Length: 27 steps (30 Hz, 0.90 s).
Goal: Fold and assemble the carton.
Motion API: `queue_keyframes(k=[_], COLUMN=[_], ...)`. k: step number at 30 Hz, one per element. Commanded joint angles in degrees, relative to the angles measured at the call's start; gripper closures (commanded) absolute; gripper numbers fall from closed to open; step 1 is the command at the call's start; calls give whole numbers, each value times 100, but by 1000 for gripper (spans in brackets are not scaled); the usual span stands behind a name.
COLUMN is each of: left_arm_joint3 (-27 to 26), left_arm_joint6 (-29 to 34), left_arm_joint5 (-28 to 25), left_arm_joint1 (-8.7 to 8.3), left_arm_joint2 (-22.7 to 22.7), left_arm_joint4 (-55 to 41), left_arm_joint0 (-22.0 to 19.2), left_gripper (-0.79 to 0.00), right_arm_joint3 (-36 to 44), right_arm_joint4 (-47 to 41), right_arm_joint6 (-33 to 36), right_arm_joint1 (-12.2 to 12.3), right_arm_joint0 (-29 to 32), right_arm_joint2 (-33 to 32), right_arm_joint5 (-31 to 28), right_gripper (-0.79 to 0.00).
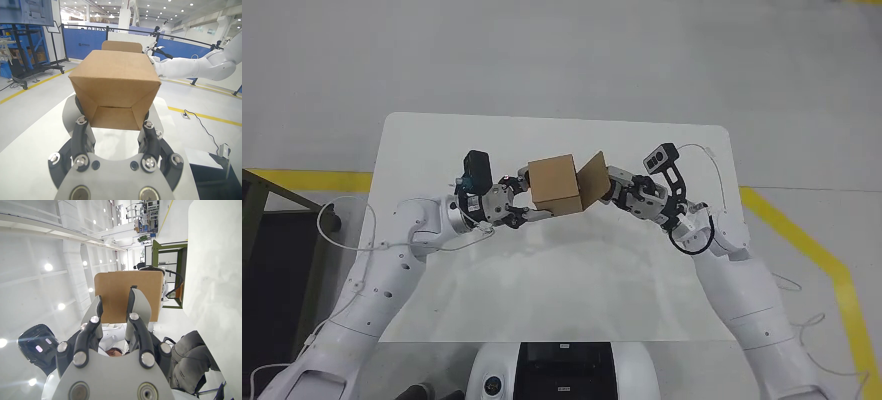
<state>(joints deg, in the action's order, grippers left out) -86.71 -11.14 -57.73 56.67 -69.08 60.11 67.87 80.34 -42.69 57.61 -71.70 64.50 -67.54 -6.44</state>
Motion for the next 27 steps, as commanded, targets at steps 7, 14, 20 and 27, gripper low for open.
queue_keyframes(k=[7,14,20,27], left_arm_joint3=[11,39,91,139], left_arm_joint6=[105,187,259,323], left_arm_joint5=[2,-10,-14,-13], left_arm_joint1=[19,31,42,52], left_arm_joint2=[50,70,86,97], left_arm_joint4=[83,99,85,91], left_arm_joint0=[-14,-42,-65,-80], left_gripper=[-259,-259,-256,-256], right_arm_joint3=[232,393,547,784], right_arm_joint4=[364,834,1197,1560], right_arm_joint6=[-60,-195,-355,-355], right_arm_joint1=[47,91,133,204], right_arm_joint0=[8,-1,35,99], right_arm_joint2=[-72,-76,-133,-255], right_arm_joint5=[156,354,456,670], right_gripper=[-296,-280,-345,-351])
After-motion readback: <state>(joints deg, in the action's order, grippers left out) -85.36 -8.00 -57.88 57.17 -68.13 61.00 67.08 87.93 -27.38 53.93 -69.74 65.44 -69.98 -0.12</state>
